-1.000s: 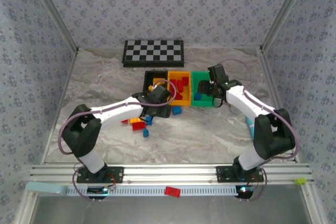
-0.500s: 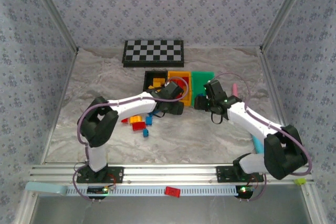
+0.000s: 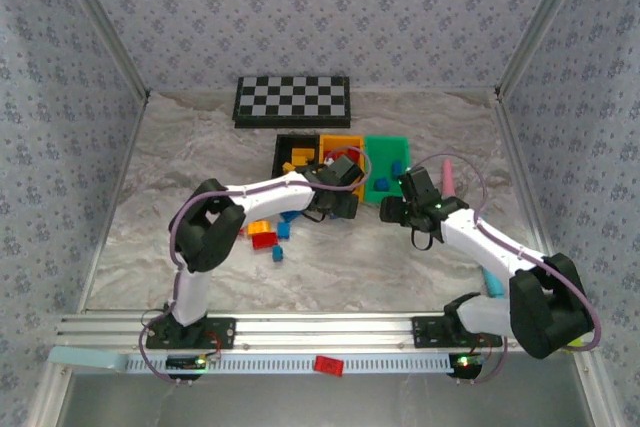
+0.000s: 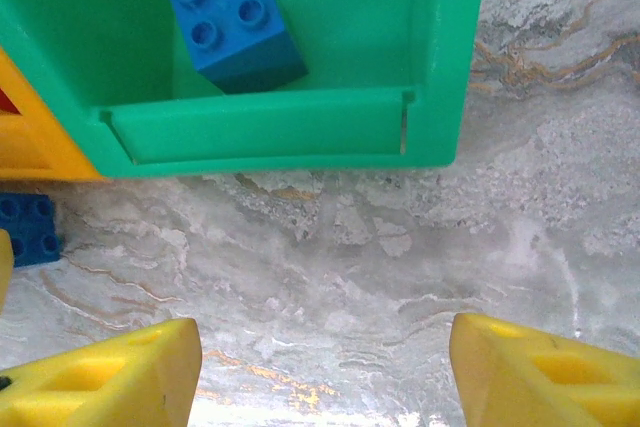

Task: Sort the legos into containers by color
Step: Pick up the lego from the center of the table.

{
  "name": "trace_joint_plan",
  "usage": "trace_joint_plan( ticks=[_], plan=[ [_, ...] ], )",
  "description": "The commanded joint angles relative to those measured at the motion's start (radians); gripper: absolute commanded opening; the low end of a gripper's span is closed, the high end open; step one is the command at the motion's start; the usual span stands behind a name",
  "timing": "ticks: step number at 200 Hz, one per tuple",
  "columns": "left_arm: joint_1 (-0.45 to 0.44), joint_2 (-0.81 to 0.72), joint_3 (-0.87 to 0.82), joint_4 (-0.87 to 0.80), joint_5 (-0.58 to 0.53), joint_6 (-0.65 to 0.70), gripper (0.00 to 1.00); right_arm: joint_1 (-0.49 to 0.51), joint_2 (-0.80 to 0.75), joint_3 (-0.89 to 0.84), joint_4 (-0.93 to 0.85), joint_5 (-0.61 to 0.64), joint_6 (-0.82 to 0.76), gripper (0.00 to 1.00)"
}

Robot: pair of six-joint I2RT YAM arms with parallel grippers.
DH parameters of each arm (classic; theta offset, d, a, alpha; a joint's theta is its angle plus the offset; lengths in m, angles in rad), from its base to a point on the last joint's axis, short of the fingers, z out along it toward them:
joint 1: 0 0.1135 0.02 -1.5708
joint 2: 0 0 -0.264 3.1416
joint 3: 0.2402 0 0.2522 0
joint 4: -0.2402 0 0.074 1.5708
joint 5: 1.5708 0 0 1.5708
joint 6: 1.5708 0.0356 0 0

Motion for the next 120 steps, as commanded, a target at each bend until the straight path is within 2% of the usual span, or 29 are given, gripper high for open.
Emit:
trace_joint_plan(
  ticks=[1, 28, 51, 96, 112, 120],
  plan=[
    [-0.007, 0.038, 0.066, -0.056, -0.015, -0.012, 0.77, -0.005, -0.001, -0.011, 0.006, 0.007, -0.011, 0.69],
    [-0.018, 0.050, 0.059, -0.054, -0.022, -0.020, 0.76, -0.009, 0.010, -0.015, 0.015, 0.004, -0.009, 0.69],
    [-0.018, 0.069, 0.058, -0.051, -0.013, -0.020, 0.71, -0.008, 0.020, -0.015, 0.022, -0.002, -0.011, 0.69],
    [-0.030, 0.028, 0.031, -0.029, -0.026, -0.015, 0.54, -0.009, 0.028, -0.021, 0.025, -0.001, -0.013, 0.69],
    [-0.039, 0.005, 0.023, -0.027, -0.033, -0.010, 0.44, -0.009, 0.027, -0.027, 0.030, -0.002, -0.012, 0.69],
    [-0.045, -0.004, 0.022, -0.026, -0.038, -0.007, 0.43, -0.008, 0.027, -0.028, 0.029, -0.001, -0.012, 0.69]
  ],
)
